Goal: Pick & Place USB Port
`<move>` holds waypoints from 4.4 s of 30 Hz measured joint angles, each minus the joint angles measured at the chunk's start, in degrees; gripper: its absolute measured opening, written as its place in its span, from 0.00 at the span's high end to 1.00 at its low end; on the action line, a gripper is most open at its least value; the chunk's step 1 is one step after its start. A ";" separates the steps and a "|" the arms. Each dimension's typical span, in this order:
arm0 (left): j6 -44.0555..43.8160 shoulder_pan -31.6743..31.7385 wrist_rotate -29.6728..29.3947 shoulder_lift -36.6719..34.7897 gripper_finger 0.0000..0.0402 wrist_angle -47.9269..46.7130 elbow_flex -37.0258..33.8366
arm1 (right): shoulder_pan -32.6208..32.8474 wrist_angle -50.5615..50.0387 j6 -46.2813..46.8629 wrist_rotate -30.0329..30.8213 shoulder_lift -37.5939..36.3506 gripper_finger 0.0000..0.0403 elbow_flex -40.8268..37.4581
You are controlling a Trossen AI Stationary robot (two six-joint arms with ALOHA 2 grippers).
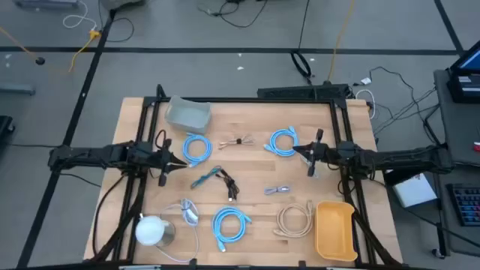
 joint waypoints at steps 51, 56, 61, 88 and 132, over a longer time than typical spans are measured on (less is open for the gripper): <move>0.01 0.01 -0.01 0.00 0.88 0.00 0.00 | -0.43 6.65 -0.76 0.26 0.74 1.00 0.00; 0.00 0.02 -0.02 -0.01 0.88 0.00 0.00 | -0.90 10.34 2.78 1.79 1.13 1.00 0.01; 0.01 0.00 -0.03 0.00 0.88 -0.02 0.00 | -0.90 9.86 14.98 1.75 1.11 1.00 0.00; -14.84 -0.40 -6.58 0.50 0.88 22.38 -0.02 | -0.88 30.70 51.10 1.60 1.22 1.00 0.00; -61.14 9.61 -4.05 44.02 0.88 34.39 -0.37 | -4.31 -0.76 21.43 4.54 12.43 0.95 17.59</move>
